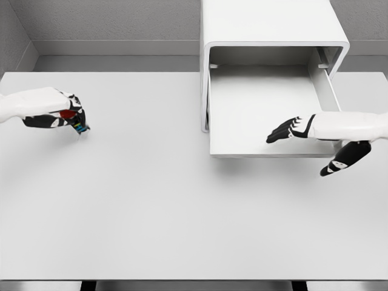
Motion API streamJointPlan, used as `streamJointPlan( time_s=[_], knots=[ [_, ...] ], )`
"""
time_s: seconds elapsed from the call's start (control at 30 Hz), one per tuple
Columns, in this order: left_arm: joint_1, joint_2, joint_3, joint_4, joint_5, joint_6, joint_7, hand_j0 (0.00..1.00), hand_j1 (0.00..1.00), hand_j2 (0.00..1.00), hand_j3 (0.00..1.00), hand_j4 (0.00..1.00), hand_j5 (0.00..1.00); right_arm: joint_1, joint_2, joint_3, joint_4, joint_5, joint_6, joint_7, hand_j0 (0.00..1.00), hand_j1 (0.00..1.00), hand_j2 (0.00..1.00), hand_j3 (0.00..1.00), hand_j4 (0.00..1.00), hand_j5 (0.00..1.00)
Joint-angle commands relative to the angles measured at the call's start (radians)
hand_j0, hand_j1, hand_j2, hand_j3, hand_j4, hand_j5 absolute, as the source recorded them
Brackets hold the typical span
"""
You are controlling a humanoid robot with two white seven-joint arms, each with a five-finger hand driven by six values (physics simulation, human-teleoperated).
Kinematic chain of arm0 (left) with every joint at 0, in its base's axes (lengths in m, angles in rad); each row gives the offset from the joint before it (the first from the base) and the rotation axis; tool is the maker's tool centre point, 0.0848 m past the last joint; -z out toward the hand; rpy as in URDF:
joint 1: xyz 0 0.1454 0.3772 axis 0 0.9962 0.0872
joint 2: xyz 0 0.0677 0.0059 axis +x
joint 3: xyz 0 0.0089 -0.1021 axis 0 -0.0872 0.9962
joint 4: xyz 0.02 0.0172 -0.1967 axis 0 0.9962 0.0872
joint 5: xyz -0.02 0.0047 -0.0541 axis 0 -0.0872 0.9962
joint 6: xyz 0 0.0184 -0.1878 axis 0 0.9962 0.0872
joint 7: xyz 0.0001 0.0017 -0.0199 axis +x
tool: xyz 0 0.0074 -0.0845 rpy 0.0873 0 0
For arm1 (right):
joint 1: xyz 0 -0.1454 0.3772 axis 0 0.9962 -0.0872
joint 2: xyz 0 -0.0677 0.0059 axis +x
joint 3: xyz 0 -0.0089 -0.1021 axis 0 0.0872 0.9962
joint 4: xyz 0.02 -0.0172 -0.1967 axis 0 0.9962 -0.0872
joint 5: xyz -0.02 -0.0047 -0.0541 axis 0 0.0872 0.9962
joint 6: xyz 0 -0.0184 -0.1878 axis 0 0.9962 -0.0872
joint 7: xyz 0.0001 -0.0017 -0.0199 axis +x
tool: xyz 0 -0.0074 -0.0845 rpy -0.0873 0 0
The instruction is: Slide open multi-storey tabletop storage cabinets and put open load switch and slide close multi-storey tabletop storage cabinets
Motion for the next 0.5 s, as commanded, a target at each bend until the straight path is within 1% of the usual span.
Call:
streamJointPlan(
  time_s=[0.0, 0.03, 0.1, 0.17, 0.23, 0.3, 0.37, 0.47],
  knots=[
    [0.000, 0.068, 0.001, -0.141, 0.074, 0.002, -0.002, 0.42, 0.42, 0.42, 0.42, 0.42, 0.42, 0.000, -0.019, -0.003, -0.006, -0.006, 0.003, -0.057, 1.00, 1.00, 1.00, 1.00, 1.00, 1.00],
    [0.002, 0.083, 0.001, -0.177, 0.099, 0.002, -0.002, 0.42, 0.42, 0.42, 0.42, 0.42, 0.42, -0.011, -0.016, -0.003, -0.010, -0.006, 0.003, -0.077, 1.00, 1.00, 1.00, 1.00, 1.00, 1.00],
    [0.000, 0.090, 0.004, -0.230, 0.113, 0.002, -0.002, 0.42, 0.42, 0.42, 0.42, 0.42, 0.42, -0.015, -0.010, -0.001, -0.015, -0.004, 0.003, -0.105, 1.00, 1.00, 1.00, 1.00, 1.00, 1.00],
    [-0.003, 0.090, 0.007, -0.283, 0.140, 0.002, -0.002, 0.42, 0.42, 0.42, 0.42, 0.42, 0.42, -0.014, -0.008, -0.001, -0.016, -0.004, 0.003, -0.105, 1.00, 1.00, 1.00, 1.00, 1.00, 1.00],
    [-0.005, 0.090, 0.032, -0.328, 0.169, 0.002, -0.002, 0.42, 0.42, 0.42, 0.42, 0.42, 0.42, -0.009, -0.008, 0.002, -0.018, -0.001, 0.003, -0.102, 1.00, 1.00, 1.00, 1.00, 1.00, 1.00],
    [-0.011, 0.087, 0.033, -0.354, 0.179, 0.002, -0.002, 0.42, 0.42, 0.42, 0.42, 0.42, 0.42, -0.002, -0.010, 0.005, -0.018, 0.003, 0.003, -0.100, 1.00, 1.00, 1.00, 1.00, 1.00, 1.00],
    [-0.012, 0.080, 0.052, -0.388, 0.186, 0.002, -0.002, 0.43, 0.43, 0.43, 0.43, 0.43, 0.43, 0.008, -0.011, 0.008, -0.018, 0.008, 0.003, -0.099, 1.00, 1.00, 1.00, 1.00, 1.00, 1.00],
    [-0.017, 0.071, 0.056, -0.403, 0.198, 0.002, -0.002, 0.42, 0.42, 0.42, 0.42, 0.42, 0.42, 0.020, -0.013, 0.008, -0.016, 0.019, 0.003, -0.097, 1.00, 1.00, 1.00, 1.00, 1.00, 1.00]
  ],
)
